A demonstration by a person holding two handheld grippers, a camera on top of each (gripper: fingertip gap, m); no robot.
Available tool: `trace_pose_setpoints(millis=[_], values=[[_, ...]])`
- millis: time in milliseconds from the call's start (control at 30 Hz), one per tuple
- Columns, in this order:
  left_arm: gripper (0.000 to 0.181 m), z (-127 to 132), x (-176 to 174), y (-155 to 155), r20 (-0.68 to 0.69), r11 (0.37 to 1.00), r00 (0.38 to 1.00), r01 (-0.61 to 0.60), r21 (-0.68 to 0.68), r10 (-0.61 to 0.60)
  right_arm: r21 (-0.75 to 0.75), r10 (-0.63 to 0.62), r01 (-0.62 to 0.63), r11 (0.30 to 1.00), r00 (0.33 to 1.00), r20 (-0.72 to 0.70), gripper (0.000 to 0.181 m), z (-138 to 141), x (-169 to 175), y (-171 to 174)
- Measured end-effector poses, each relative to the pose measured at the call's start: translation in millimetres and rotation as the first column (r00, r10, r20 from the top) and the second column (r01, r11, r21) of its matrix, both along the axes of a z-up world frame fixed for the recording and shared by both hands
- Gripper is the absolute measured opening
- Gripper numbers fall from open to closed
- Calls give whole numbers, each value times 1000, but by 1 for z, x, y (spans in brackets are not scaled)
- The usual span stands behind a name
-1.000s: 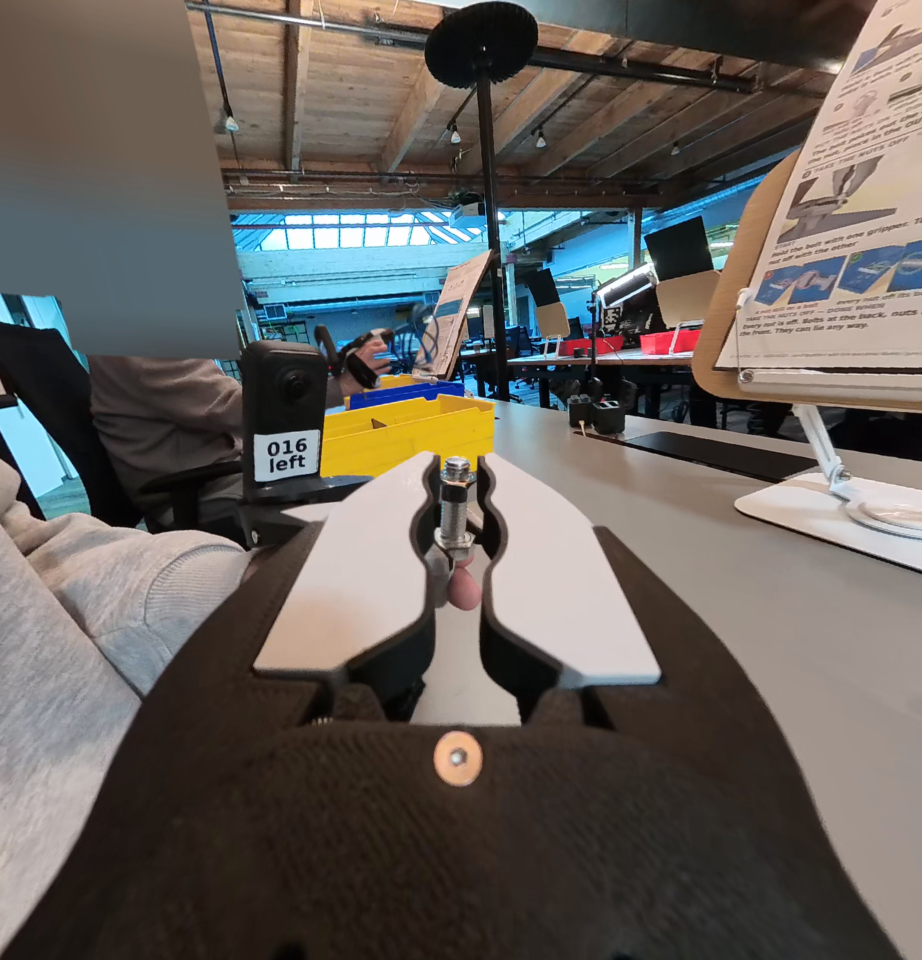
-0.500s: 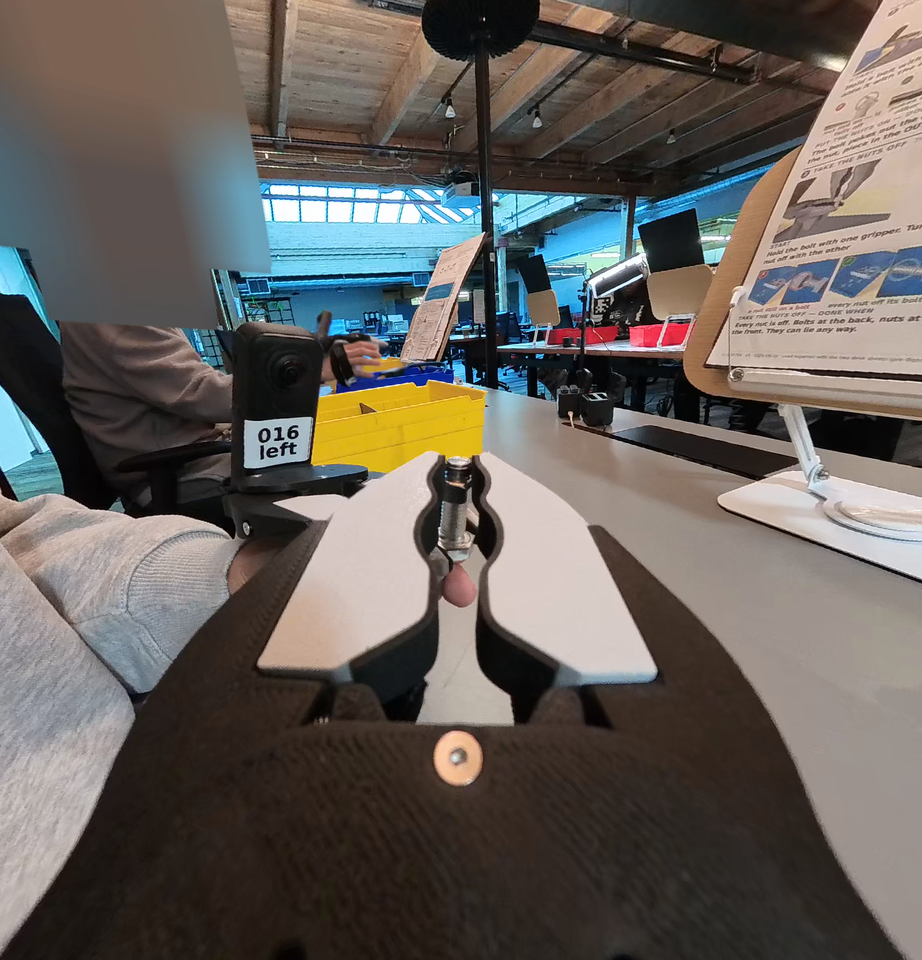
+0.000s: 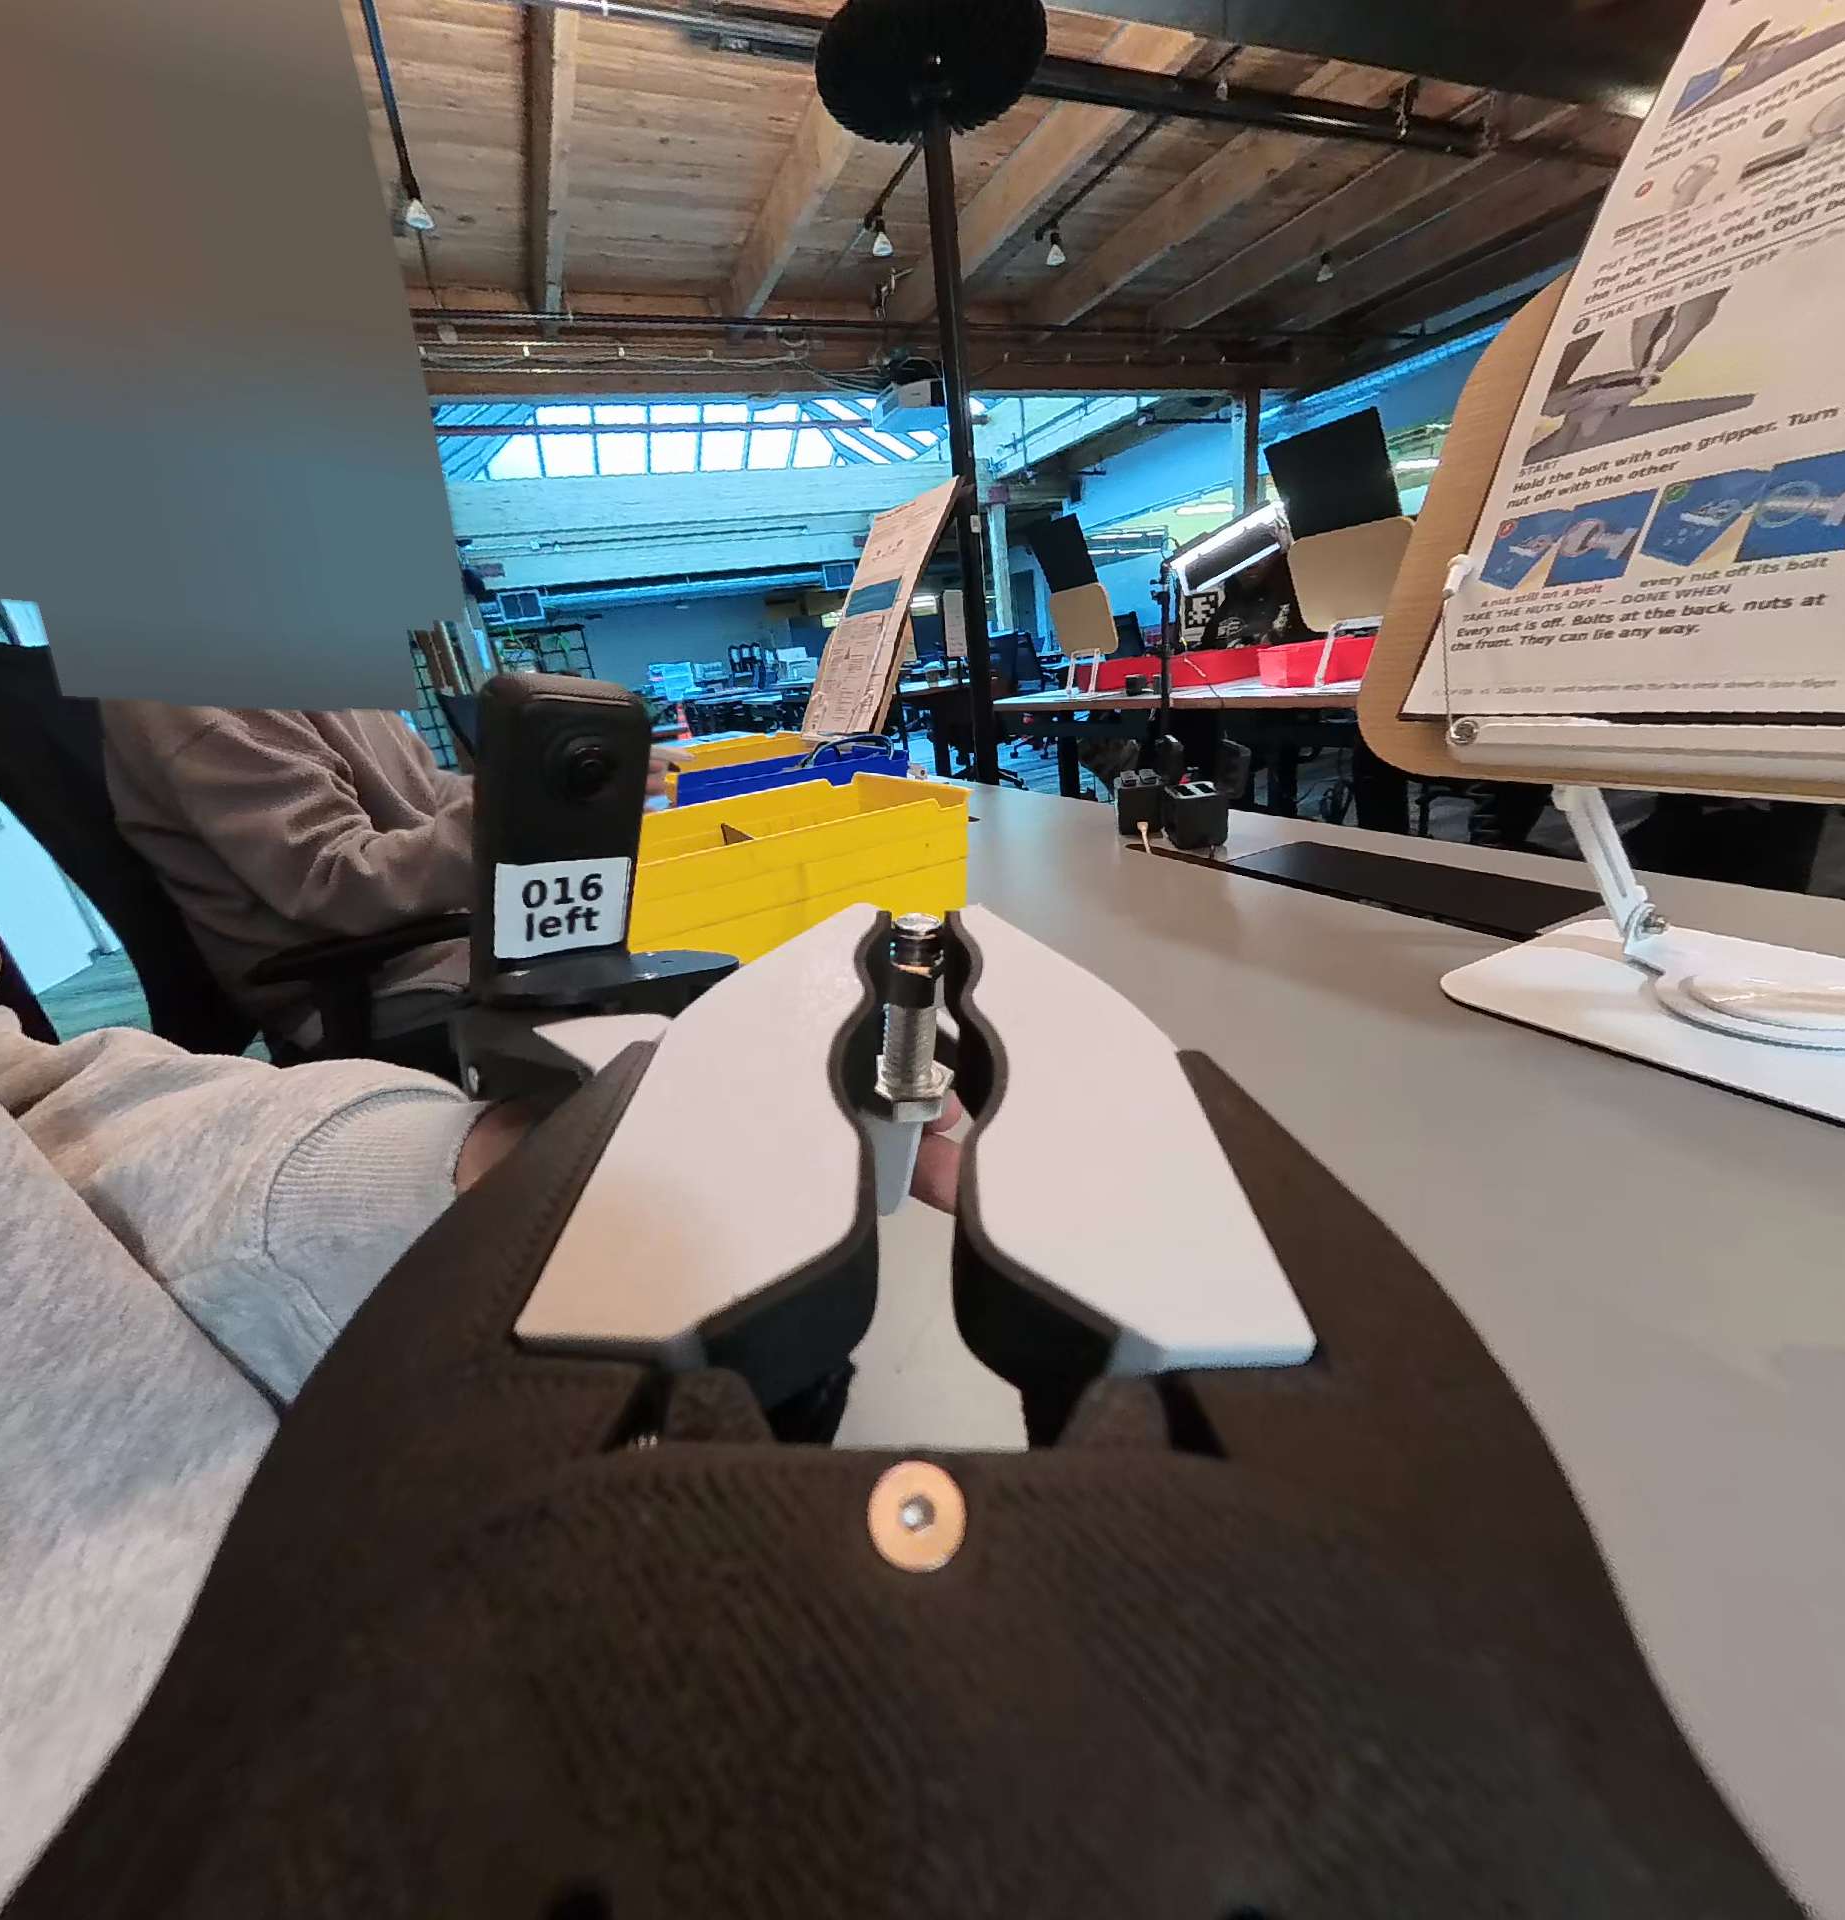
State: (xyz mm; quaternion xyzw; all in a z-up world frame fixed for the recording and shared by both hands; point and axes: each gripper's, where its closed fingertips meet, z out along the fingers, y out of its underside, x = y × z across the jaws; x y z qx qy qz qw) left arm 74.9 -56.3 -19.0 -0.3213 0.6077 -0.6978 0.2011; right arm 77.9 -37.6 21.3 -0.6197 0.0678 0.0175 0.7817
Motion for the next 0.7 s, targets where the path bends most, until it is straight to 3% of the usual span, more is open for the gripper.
trace_pose_setpoints(millis=[367,700], values=[[20,5,-3,0,55,1000,998,-10,25,8,-6,58,-58,998,998,-27,9,-2,-6,3],[25,3,-3,-1,34,1000,999,2,14,-2,12,65,-65,998,997,-34,9,0,-6,1]])
